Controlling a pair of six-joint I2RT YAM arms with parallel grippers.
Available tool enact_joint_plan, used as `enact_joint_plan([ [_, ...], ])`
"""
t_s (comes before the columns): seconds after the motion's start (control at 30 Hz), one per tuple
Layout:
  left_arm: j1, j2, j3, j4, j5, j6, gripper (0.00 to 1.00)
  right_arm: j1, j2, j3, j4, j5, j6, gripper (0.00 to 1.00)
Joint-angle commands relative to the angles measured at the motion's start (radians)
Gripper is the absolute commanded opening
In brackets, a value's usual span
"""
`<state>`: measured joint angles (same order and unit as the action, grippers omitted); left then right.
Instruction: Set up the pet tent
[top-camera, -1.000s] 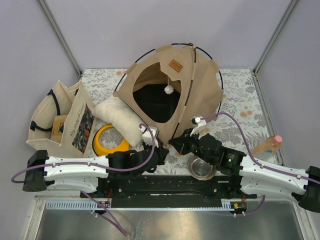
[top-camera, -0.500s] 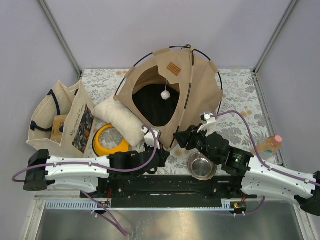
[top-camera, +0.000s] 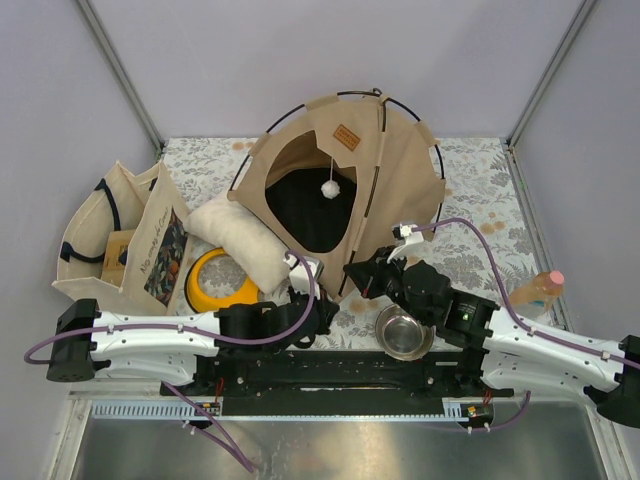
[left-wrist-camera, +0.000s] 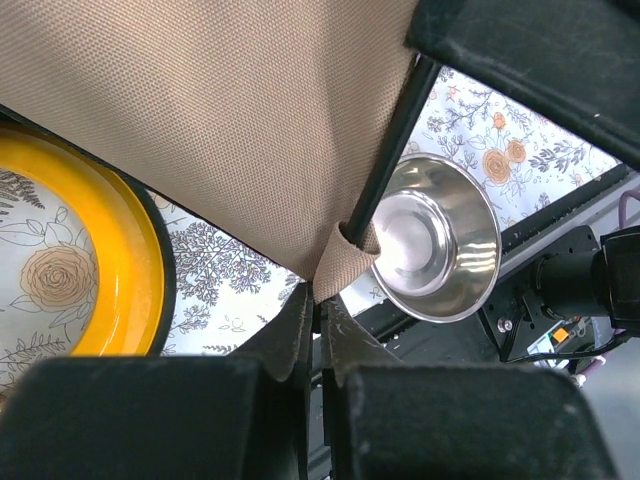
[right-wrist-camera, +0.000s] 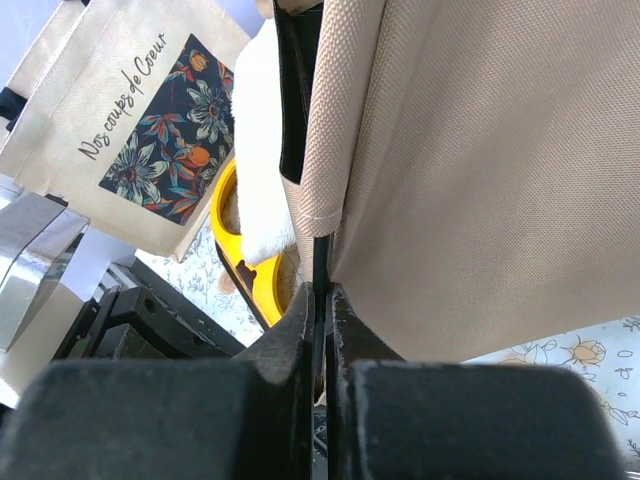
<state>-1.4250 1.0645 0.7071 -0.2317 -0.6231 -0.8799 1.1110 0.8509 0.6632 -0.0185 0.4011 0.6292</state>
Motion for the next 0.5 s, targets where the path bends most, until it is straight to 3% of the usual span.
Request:
enact_joint_plan([
  [0.0, -0.012, -0.012, 0.054, 0.101, 0.034, 0.048, 0.0, -0.01, 0.019, -0.017, 0.045, 0.001, 0.003, 0.0],
  [0.07, -0.012, -0.006, 0.057, 0.121, 0.028, 0.062, 0.02, -0.011, 0.014, -0.027, 0.046, -0.01, -0.006, 0.0],
  [0.17, -0.012, 0.003, 0.057, 0.144, 0.014, 0.073, 0.3, -0.011, 0.002, -0.037, 0.043, -0.012, -0.057, 0.0],
  [0.33, -0.012, -0.012, 0.04, 0.16, -0.016, 0.076, 0.67, -0.014, -0.012, -0.047, 0.028, 0.077, -0.206, 0.0],
  [0.47, -0.012, -0.07, 0.017, 0.118, -0.07, 0.053, 0.79, -0.075, 0.011, -0.036, 0.04, 0.101, -0.318, 0.0],
])
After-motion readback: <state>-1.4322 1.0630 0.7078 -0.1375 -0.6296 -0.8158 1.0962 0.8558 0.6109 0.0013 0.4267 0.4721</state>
